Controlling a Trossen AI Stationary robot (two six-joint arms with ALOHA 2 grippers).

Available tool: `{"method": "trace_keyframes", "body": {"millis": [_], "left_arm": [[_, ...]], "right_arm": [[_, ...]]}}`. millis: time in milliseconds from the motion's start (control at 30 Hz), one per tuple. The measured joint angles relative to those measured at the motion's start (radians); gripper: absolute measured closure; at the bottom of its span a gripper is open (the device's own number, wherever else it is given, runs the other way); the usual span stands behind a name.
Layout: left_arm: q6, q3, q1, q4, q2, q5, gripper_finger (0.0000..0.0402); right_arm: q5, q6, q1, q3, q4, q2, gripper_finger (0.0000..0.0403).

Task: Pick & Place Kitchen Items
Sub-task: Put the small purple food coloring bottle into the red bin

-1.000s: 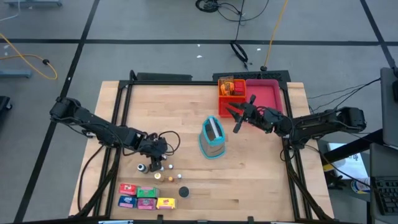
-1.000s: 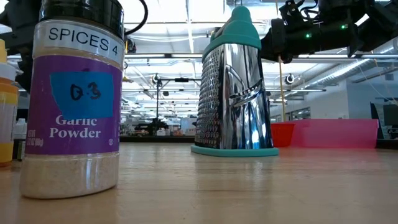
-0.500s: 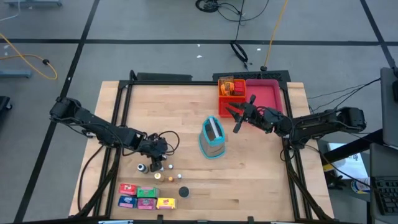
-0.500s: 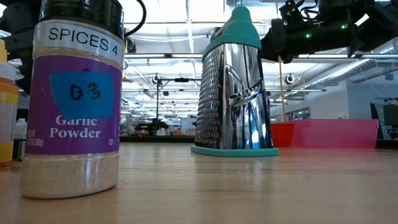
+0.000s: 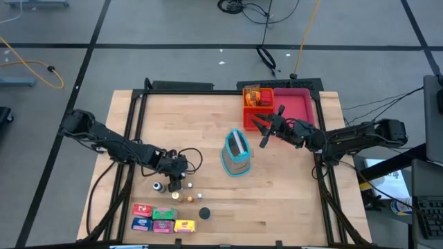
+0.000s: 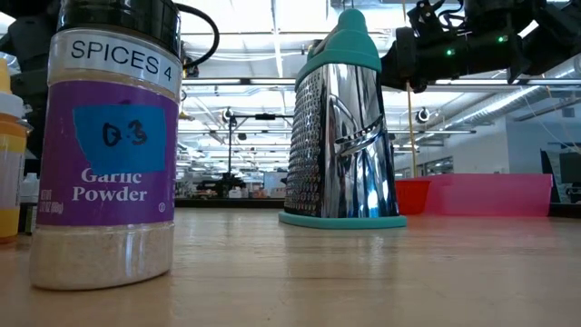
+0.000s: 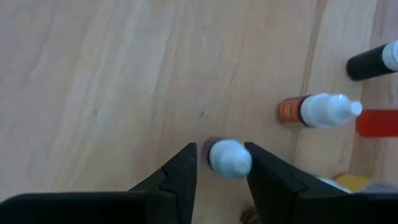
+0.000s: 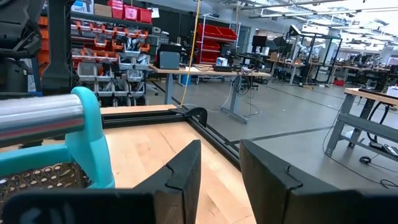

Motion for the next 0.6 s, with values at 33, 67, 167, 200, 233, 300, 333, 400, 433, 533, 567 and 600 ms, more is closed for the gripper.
{"method": "trace_keyframes", "body": {"millis": [33,67,167,200,233,300,333,400,433,533,567,600], "left_arm": [[0.008,0.0,0.0,0.002,0.001,0.002,0.0289],[0.016,0.0,0.0,0.004,0.0,0.005,0.0301],[0.033,0.0,0.002,0.012,-0.001,0.007,0.0346],[0.037,0.0,0.002,0.011,-0.001,0.01,0.0358],[0.043,0.0,0.002,0.01,-0.001,0.017,0.0359],[0.048,0.0,0.002,0.01,-0.001,0.022,0.0359],[0.047,0.0,0.002,0.01,-0.001,0.023,0.0359],[0.045,0.001,0.002,0.01,-0.001,0.023,0.0359],[0.046,0.001,0.002,0.007,-0.002,0.022,0.0359],[0.049,0.006,0.005,-0.009,-0.005,0.02,0.0354],[0.056,0.011,0.008,-0.018,-0.005,0.021,0.0353],[0.062,0.019,0.014,-0.033,-0.005,0.021,0.0353]], "right_arm": [[0.0,0.0,0.0,0.0,-0.001,0.0,0.03],[0.0,0.0,0.0,0.0,-0.001,0.0,0.03],[0.0,0.0,0.0,0.0,-0.002,0.0,0.03],[0.0,0.0,0.0,0.0,-0.003,0.0,0.03],[0.0,0.0,0.0,0.0,-0.003,0.0,0.03],[0.0,0.0,0.0,0.0,-0.003,0.0,0.03],[0.0,0.0,0.0,0.0,-0.003,0.0,0.03],[0.0,0.0,0.0,0.0,-0.003,0.0,0.0301],[0.0,0.0,0.0,0.0,-0.003,0.0,0.03],[0.0,0.0,0.0,0.0,-0.002,0.0,0.0301],[0.0,0.0,0.0,0.0,-0.002,0.0,0.03],[0.0,0.0,0.0,0.0,-0.002,0.0,0.03]]}}
